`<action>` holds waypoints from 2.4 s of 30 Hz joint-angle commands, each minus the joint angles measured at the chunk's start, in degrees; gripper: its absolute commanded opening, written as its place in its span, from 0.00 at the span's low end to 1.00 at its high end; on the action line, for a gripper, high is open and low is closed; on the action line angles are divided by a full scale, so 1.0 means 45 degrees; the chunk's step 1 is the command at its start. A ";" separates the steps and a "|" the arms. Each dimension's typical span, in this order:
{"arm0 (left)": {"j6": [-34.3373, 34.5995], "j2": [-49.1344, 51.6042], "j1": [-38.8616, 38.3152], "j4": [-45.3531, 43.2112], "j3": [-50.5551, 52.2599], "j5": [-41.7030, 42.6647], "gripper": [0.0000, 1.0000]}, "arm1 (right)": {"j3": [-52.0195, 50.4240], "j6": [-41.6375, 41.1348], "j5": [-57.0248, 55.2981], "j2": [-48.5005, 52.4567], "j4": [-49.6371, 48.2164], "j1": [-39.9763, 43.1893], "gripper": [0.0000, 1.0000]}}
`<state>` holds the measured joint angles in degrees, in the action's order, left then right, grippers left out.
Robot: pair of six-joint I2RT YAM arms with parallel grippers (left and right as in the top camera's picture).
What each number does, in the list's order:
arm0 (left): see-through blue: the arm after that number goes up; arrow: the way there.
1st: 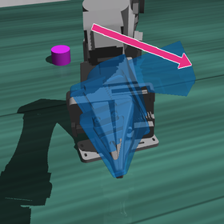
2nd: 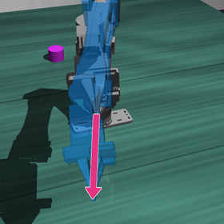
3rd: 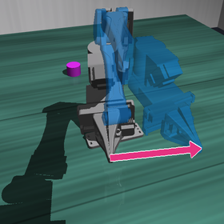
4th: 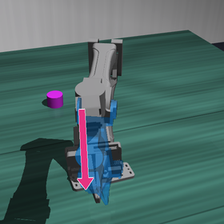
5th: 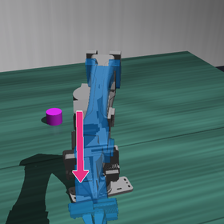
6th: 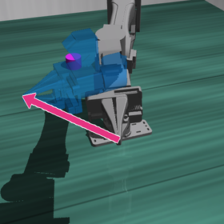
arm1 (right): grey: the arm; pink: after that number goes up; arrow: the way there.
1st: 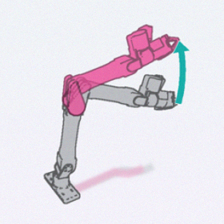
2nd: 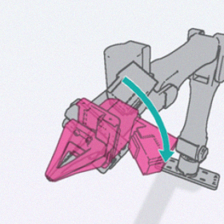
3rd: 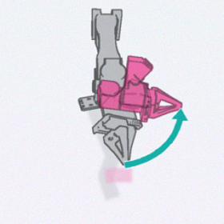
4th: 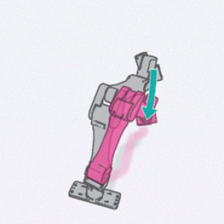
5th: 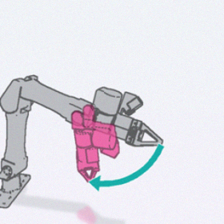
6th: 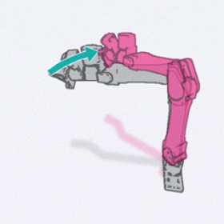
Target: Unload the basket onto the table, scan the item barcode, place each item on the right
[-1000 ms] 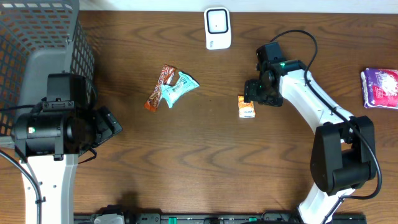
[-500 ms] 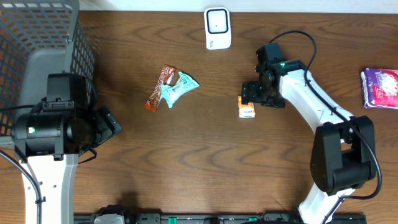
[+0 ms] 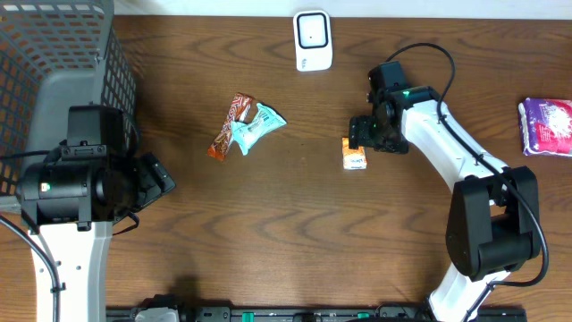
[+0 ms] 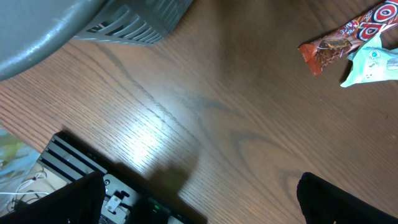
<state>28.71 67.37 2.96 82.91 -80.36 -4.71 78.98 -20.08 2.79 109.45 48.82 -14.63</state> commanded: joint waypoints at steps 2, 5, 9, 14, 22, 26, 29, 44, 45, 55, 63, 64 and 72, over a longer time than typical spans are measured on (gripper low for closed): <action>0.0121 -0.0010 0.0068 0.0049 0.0015 -0.0199 0.98 | -0.0529 0.0219 -0.0209 0.0078 -0.0408 -0.0019 0.82; 0.0121 -0.0010 0.0068 0.0049 0.0015 -0.0199 0.98 | -0.0690 0.0563 0.0107 0.0078 -0.0515 0.0005 0.81; 0.0121 -0.0010 0.0068 0.0049 0.0015 -0.0204 0.98 | -0.0695 0.1103 0.1239 0.0083 -0.0733 0.0126 0.70; 0.0121 -0.0010 0.0068 0.0049 0.0015 -0.0199 0.98 | -0.1015 0.1243 0.1525 0.0087 -0.1180 0.0301 0.62; 0.0121 -0.0010 0.0068 0.0049 0.0015 -0.0199 0.98 | -0.2327 0.1243 0.2919 0.0087 -0.2735 0.1010 0.50; 0.0121 -0.0010 0.0068 0.0049 0.0015 -0.0199 0.98 | -0.2890 0.1248 0.3915 0.0087 -0.3381 0.1428 0.45; 0.0121 -0.0010 0.0068 0.0049 0.0015 -0.0199 0.98 | -0.3769 0.1239 0.4517 0.0087 -0.4682 0.1452 0.40; 0.0117 -0.0010 0.0068 0.0049 0.0015 -0.0199 0.98 | -0.4231 0.1190 1.1370 0.0087 -0.6960 0.2050 0.01; 0.0121 -0.0010 0.0068 0.0049 0.0015 -0.0204 0.98 | -0.4231 0.1185 1.1783 0.0087 -0.7033 0.2089 0.01; 0.0121 -0.0010 0.0068 0.0049 0.0015 -0.0199 0.98 | -0.4231 0.1739 1.4212 0.0087 -0.7572 0.2089 0.01; 0.0121 -0.0010 0.0068 0.0049 0.0015 -0.0199 0.98 | -0.4231 0.2463 1.6092 0.0087 -0.8019 0.2113 0.01; 0.0121 -0.0010 0.0068 0.0049 0.0015 -0.0199 0.98 | -0.4231 0.2492 1.6087 0.0087 -0.8043 0.2103 0.01; 0.0121 -0.0010 0.0068 0.0049 0.0015 -0.0199 0.98 | -0.4231 0.2497 1.6028 0.0087 -0.8048 0.2089 0.01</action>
<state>28.71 67.37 2.96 82.91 -80.36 -4.73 60.03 -10.09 72.64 109.45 12.73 -5.26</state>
